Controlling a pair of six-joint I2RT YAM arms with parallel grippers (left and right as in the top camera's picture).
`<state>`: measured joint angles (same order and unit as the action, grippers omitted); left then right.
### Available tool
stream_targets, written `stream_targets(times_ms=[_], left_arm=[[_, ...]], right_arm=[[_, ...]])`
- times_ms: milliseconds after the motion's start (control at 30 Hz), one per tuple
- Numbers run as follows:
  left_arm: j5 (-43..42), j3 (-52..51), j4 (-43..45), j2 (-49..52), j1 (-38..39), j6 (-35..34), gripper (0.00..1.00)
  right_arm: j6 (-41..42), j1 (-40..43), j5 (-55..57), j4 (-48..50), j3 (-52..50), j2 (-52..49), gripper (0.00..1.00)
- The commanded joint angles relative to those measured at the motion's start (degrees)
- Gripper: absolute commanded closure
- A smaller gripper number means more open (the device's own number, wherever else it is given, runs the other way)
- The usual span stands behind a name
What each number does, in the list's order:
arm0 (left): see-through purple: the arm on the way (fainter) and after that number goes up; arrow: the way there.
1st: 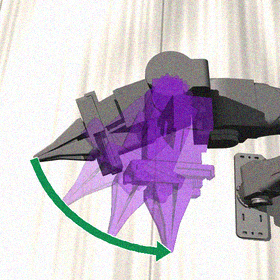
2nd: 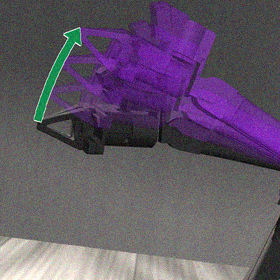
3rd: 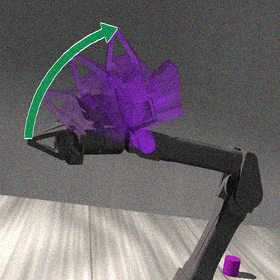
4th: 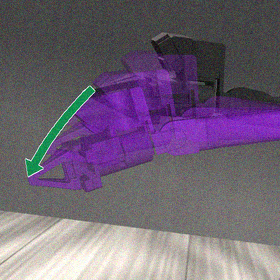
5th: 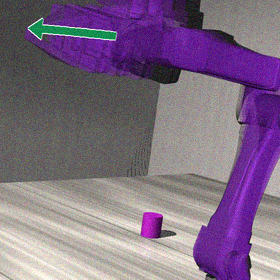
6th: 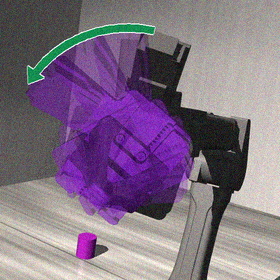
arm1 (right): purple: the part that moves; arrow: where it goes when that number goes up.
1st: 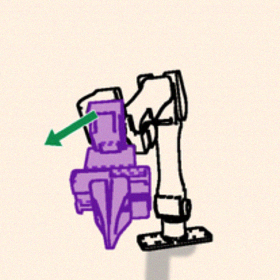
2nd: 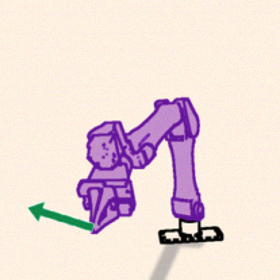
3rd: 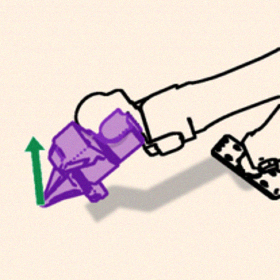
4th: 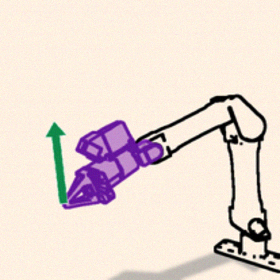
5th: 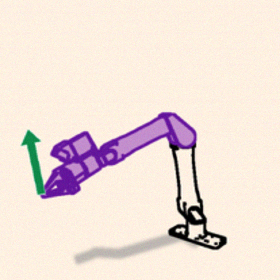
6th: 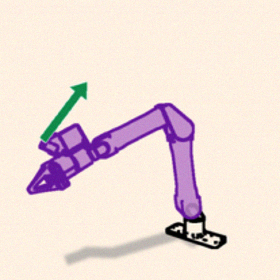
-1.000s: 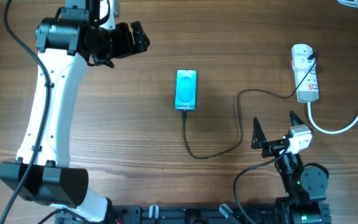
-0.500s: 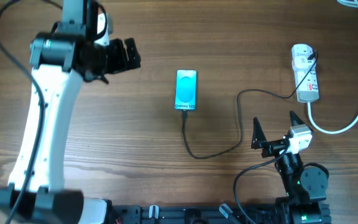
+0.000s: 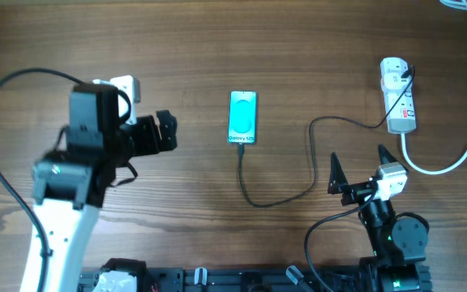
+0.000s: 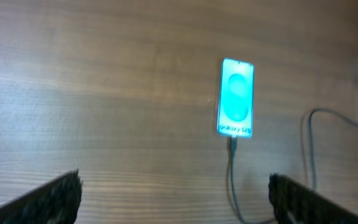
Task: Plug charger to phone and switch on socket
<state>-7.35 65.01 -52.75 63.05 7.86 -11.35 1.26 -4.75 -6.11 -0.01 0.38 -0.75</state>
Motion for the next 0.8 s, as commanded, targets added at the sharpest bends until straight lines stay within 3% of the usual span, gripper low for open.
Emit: stream_targets(times_ms=[0, 133, 400, 767], left_arm=[[-5.81, -12.04, 11.21, -6.60, 0.11, 10.16, 0.00], [-7.43, -22.97, 24.15, -13.64, 0.11, 14.19, 0.00], [-7.80, -41.77, 44.24, -28.94, -0.79, 14.14, 0.00], [-7.15, -53.64, 46.82, -49.99, -4.28, 13.90, 0.00]], right_arm=[[0.42, -0.26, 0.79, 0.17, -0.09, 0.55, 0.00], [0.42, -0.28, 0.79, 0.17, -0.09, 0.55, 0.00], [0.42, -0.26, 0.79, 0.17, -0.09, 0.55, 0.00], [0.42, -0.26, 0.79, 0.17, -0.09, 0.55, 0.00]])
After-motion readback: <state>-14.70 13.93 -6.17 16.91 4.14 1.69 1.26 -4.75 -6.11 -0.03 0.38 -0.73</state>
